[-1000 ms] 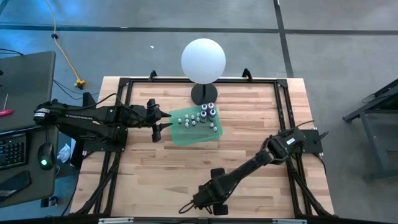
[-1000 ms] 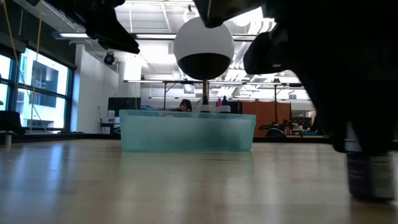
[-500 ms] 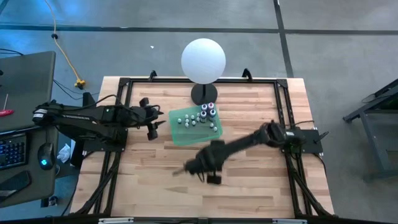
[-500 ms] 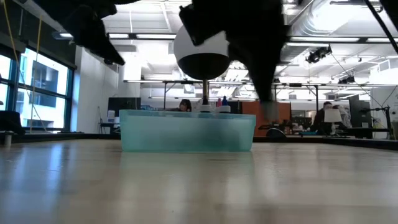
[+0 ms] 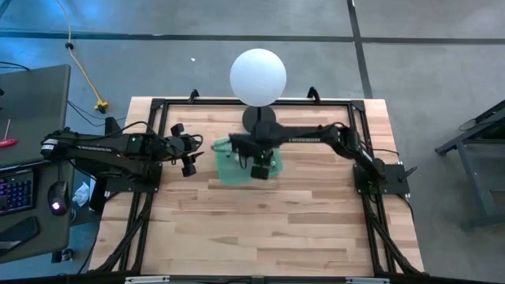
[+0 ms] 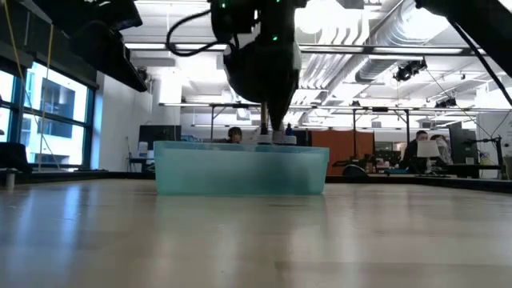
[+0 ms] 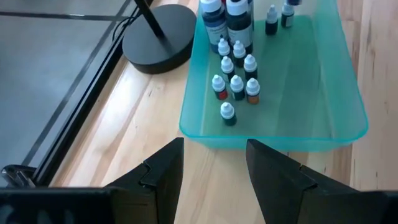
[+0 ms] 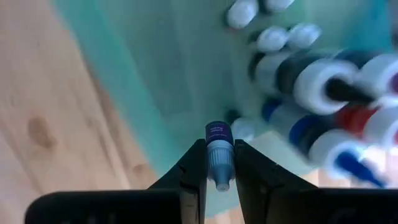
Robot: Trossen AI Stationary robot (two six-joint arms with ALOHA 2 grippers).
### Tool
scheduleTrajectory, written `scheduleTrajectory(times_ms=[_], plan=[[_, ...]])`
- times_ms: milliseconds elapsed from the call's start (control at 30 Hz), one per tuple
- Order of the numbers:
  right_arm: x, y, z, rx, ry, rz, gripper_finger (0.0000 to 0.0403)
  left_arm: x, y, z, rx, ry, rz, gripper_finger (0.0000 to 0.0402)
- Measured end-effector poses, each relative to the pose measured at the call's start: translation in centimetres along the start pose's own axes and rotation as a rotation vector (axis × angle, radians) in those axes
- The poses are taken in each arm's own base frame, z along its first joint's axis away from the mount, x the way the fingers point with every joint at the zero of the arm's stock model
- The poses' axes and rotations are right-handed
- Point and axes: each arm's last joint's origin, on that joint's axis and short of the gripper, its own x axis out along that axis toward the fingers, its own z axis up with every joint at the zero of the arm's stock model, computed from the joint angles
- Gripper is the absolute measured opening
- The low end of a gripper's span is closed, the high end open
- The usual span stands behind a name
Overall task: Pick & Place food coloring
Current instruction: Put the small purple food coloring bottle into the green bin
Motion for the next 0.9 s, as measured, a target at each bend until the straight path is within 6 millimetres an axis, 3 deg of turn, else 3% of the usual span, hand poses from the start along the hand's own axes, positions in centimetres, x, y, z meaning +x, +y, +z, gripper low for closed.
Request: scheduleTrajectory(times_ms=[200, 667, 900], plan=[[0.8, -3.0, 0.8, 0.044, -0.017, 0.046, 0.0065, 0.0, 0.0, 0.0, 0.001, 0.001, 0.010, 0.0170], [6.8, -1.9, -0.1, -0.007, 0.058, 0.080, 0.0075, 0.0, 0.1, -0.1, 0.005, 0.009, 0.019, 0.0170], [7.9, -1.9, -0.7, -0.097, 0.082, -0.024, 0.0090, 0.0, 0.1, -0.1, 0.005, 0.009, 0.016, 0.0170]])
